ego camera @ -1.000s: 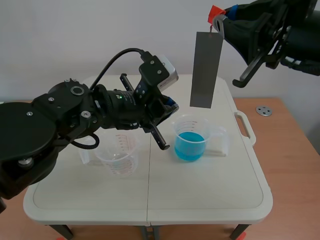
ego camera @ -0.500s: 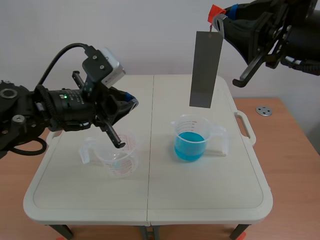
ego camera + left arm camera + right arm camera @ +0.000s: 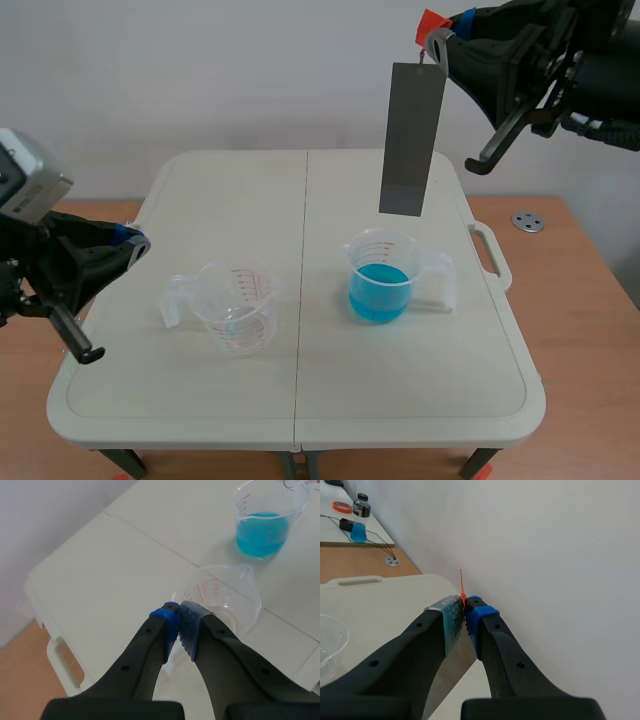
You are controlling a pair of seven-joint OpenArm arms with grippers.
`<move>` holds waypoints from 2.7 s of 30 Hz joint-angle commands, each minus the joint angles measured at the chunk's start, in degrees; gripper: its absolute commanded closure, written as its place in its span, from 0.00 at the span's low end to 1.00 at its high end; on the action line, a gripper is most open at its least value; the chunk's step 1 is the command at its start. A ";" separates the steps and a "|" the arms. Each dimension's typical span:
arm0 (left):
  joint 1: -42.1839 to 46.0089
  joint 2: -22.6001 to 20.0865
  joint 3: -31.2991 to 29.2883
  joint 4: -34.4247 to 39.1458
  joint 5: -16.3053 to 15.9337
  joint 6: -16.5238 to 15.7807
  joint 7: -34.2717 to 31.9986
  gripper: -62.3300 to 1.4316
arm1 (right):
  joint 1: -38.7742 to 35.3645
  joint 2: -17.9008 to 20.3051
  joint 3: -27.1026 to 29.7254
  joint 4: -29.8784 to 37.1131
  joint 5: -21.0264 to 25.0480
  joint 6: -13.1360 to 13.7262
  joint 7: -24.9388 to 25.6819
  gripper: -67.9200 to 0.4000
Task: Hold the metal plate by the orange handle, dip it into the blue solution, take it out and point at it, then put the plate back in the beaker on the left.
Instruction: 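Lower the plate into the blue solution, then hold the plate still in the solution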
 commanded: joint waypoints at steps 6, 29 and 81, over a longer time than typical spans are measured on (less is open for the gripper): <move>13.73 0.15 -9.66 4.63 -2.86 0.35 -4.50 0.95 | 0.83 -1.20 0.15 0.26 0.79 0.33 0.61 0.97; 40.13 11.47 -26.49 6.36 -5.07 0.28 -8.81 0.95 | 0.83 -4.13 -0.37 -4.50 -0.09 0.33 -0.31 0.98; 40.22 12.37 -26.49 6.29 -2.67 -0.09 -8.57 0.95 | 1.16 -10.19 -3.30 -26.14 -22.62 0.07 16.83 0.98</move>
